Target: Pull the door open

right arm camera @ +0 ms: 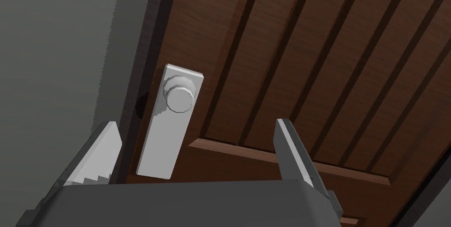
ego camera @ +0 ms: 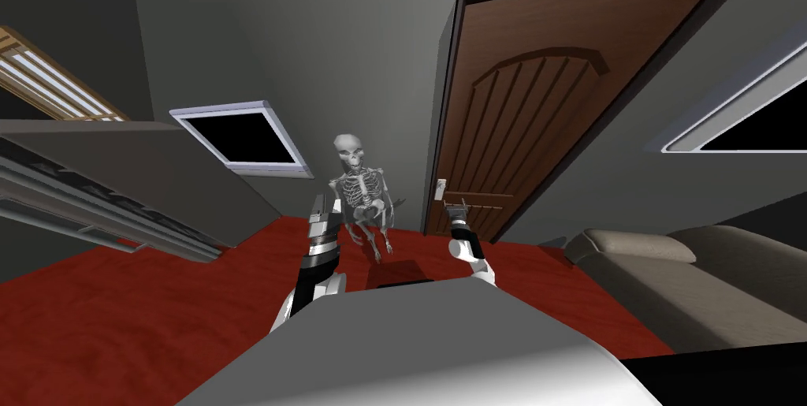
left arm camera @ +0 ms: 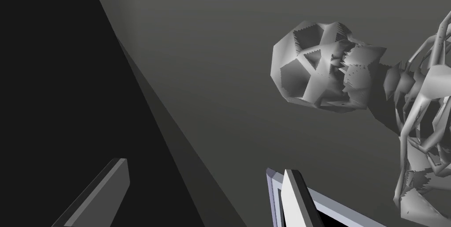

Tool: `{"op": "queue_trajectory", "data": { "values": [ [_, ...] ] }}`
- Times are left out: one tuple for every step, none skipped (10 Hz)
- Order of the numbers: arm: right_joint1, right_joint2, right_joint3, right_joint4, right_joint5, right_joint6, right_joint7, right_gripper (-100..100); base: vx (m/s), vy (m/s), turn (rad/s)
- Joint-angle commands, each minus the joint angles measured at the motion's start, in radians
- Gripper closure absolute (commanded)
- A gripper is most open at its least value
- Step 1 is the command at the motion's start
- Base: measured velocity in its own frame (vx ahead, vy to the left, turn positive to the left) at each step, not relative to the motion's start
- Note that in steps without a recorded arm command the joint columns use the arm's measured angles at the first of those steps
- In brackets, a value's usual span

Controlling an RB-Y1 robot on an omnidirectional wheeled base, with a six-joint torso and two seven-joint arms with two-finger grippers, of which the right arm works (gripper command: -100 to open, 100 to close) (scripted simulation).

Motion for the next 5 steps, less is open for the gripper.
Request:
{"op": "queue_trajectory", "data": {
  "values": [
    [-0.014,-0.001,0.002,0.040,-0.025,0.000,-0.031,-100,0.068,-0.083,0.076],
    [-0.024,-0.001,0.002,0.061,-0.040,0.004,-0.047,-100,0.078,-0.076,0.073],
    [-0.033,-0.002,0.001,0.081,-0.056,0.008,-0.063,-100,0.073,-0.081,0.076],
    [-0.041,-0.002,0.000,0.099,-0.069,0.012,-0.077,-100,0.070,-0.078,0.070],
    [-0.049,-0.002,0.000,0.117,-0.082,0.015,-0.091,-100,0.075,-0.063,0.079]
  ]
}}
